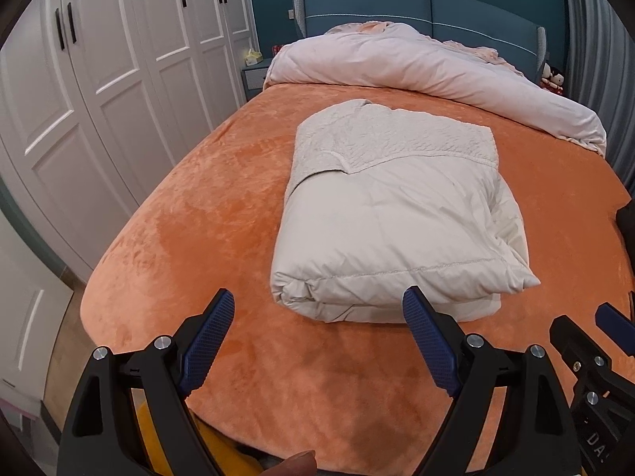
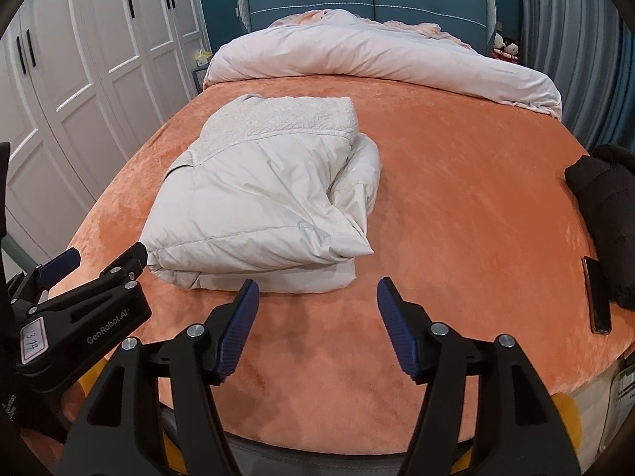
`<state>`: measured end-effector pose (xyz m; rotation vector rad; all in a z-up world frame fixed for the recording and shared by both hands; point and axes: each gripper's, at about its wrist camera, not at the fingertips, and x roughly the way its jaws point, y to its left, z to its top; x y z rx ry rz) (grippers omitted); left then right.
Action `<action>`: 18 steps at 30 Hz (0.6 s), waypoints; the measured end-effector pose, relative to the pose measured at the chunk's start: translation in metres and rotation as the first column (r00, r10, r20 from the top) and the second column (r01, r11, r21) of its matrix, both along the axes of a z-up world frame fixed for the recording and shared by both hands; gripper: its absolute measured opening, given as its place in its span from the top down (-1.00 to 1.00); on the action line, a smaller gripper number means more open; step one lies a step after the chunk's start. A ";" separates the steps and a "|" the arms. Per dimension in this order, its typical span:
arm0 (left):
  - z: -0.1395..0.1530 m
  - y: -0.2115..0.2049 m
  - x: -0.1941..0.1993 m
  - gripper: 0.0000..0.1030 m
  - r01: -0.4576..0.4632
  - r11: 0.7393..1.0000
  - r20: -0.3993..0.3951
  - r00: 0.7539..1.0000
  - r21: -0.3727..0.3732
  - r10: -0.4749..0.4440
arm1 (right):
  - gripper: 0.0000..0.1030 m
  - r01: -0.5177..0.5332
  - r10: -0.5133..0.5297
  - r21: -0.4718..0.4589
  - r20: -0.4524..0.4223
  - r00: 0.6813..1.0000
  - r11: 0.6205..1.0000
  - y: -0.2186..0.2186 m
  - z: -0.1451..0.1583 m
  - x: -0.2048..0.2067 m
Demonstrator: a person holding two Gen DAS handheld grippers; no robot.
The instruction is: Fold large clothes
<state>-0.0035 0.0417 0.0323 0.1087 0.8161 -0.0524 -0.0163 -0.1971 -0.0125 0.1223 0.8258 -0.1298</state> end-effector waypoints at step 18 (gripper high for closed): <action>-0.002 0.001 -0.012 -0.64 -0.003 1.000 0.002 1.000 0.006 0.003 | -0.26 -0.011 0.011 -0.016 0.014 1.000 1.000 0.023 0.000 -0.008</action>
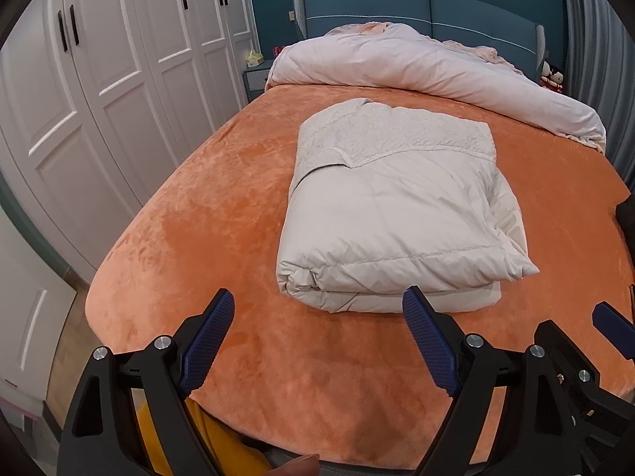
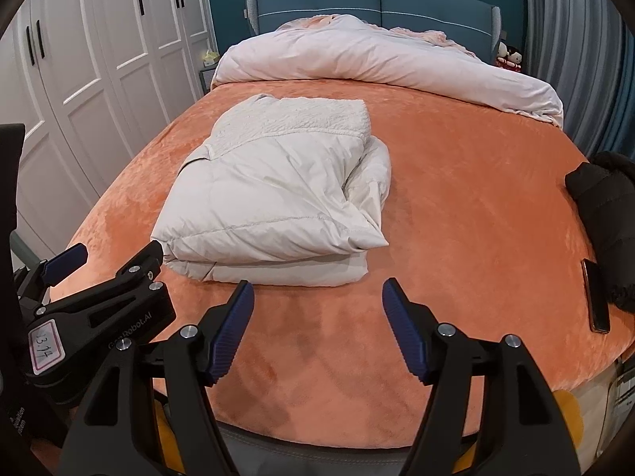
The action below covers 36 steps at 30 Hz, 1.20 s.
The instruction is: Fold large clothes
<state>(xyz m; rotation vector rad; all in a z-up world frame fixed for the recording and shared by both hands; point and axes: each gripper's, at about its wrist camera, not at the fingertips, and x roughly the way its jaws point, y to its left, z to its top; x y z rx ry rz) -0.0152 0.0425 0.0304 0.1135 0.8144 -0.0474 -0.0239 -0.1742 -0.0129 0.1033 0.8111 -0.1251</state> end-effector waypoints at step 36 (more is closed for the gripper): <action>-0.009 0.004 -0.009 -0.58 -0.014 1.000 -0.002 1.000 0.023 0.014 | -0.26 0.028 -0.028 -0.027 0.000 1.000 0.999 0.011 -0.007 -0.008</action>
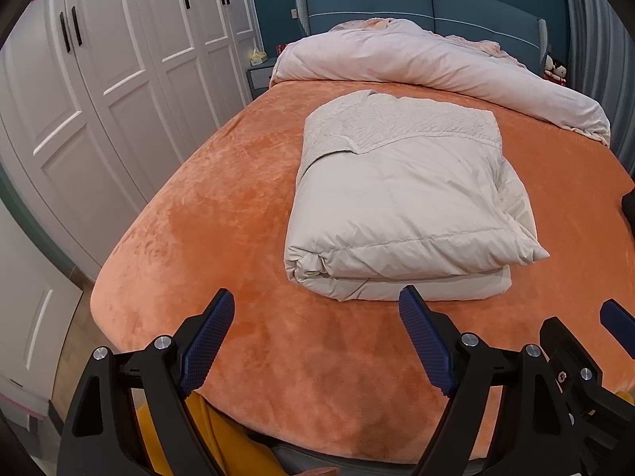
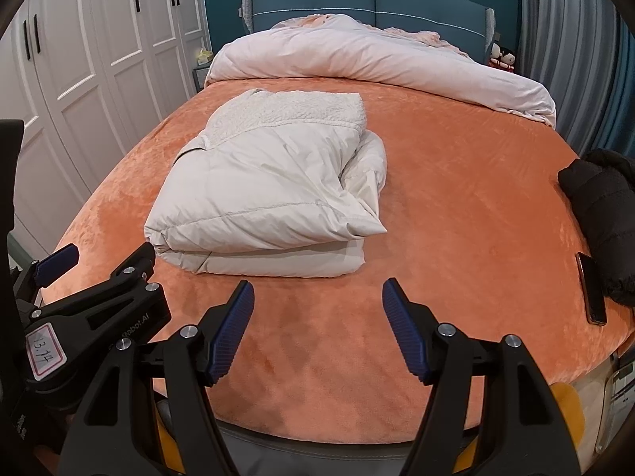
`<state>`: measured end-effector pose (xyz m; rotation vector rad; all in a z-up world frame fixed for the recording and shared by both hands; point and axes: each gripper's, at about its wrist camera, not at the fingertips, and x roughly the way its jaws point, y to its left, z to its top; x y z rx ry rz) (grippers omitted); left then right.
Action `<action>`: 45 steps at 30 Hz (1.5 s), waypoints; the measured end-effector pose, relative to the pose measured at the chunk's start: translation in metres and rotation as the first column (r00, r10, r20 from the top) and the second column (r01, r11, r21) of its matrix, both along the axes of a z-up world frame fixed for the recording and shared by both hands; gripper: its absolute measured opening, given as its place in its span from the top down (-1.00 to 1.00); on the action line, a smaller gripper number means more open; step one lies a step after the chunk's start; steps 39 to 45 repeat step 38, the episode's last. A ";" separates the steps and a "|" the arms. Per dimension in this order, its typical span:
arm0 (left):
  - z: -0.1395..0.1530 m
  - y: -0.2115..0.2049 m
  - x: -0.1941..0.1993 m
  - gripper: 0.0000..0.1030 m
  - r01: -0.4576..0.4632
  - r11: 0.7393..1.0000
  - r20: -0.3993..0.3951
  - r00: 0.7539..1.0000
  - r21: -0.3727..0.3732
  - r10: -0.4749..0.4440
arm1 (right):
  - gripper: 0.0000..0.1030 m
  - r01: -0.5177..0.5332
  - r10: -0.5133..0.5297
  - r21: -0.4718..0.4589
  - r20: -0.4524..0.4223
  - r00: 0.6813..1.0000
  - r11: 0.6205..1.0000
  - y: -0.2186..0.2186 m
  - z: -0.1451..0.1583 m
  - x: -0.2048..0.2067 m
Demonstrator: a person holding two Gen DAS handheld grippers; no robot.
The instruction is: Fold large clothes
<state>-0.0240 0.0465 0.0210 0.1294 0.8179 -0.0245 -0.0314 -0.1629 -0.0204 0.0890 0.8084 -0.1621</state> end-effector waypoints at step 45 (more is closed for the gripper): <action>-0.003 -0.004 0.009 -0.45 0.020 0.999 0.007 1.000 0.027 -0.020 | -0.26 0.043 -0.043 -0.031 -0.007 0.999 0.999 0.005 -0.004 0.003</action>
